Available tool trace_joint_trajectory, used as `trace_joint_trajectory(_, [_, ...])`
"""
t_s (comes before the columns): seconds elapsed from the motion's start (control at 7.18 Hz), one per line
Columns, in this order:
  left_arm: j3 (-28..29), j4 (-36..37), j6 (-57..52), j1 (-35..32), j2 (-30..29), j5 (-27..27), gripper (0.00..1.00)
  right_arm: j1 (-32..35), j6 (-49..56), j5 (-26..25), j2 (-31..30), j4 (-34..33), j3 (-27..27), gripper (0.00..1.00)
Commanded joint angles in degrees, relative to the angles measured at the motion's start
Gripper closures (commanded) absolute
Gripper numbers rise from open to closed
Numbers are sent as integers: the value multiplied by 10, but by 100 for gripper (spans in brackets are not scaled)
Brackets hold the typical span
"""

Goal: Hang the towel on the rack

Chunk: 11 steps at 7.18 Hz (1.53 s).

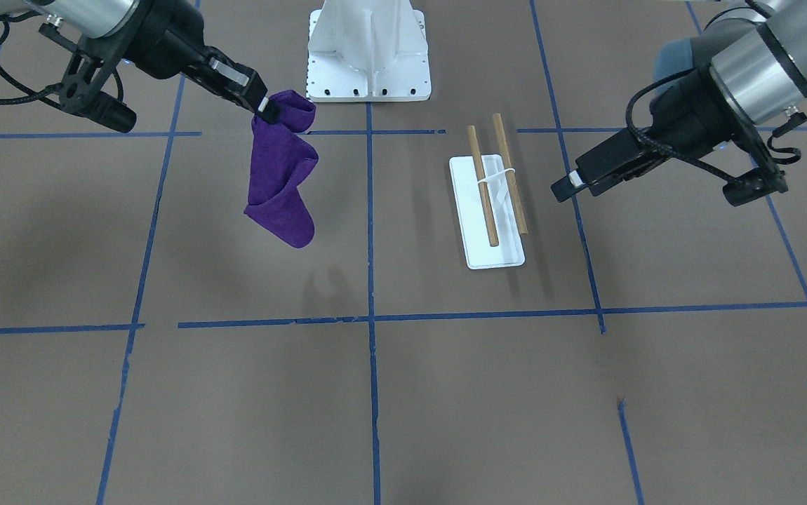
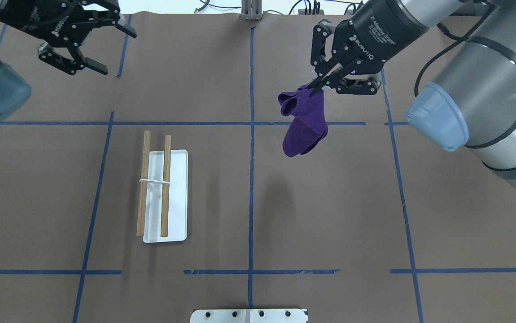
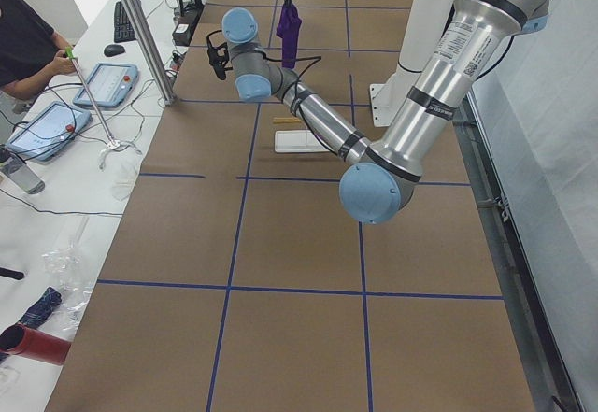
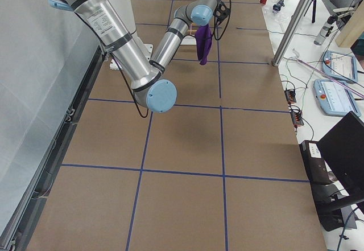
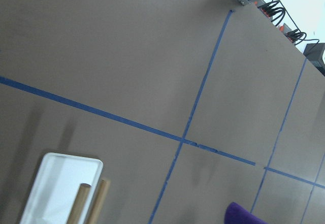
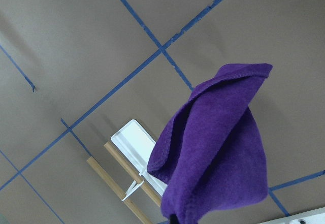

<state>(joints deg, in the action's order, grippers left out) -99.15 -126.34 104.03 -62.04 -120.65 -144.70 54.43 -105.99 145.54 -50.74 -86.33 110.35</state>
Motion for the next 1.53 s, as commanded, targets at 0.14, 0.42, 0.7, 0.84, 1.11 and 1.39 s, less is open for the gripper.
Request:
trace_joint_trajectory(0.14, [4,-4,189,57,-64,24,0,-44,-3,-46,51,25,-22,100])
trace_joint_trajectory(0.42, [4,-4,235,83,-89,40,0,-65,-66,-79,70,75,-40,100])
trace_joint_trajectory(0.7, [4,-5,249,111,-93,66,0,-73,-91,-98,72,99,-44,100])
trace_joint_trajectory(0.84, [4,-6,255,117,-93,66,0,-73,-95,-98,78,99,-44,100])
trace_joint_trajectory(1.11, [4,-6,259,121,-93,66,11,-72,-102,-98,79,99,-44,100])
trace_joint_trajectory(1.39, [4,-7,260,122,-94,66,35,-72,-103,-98,80,100,-43,100])
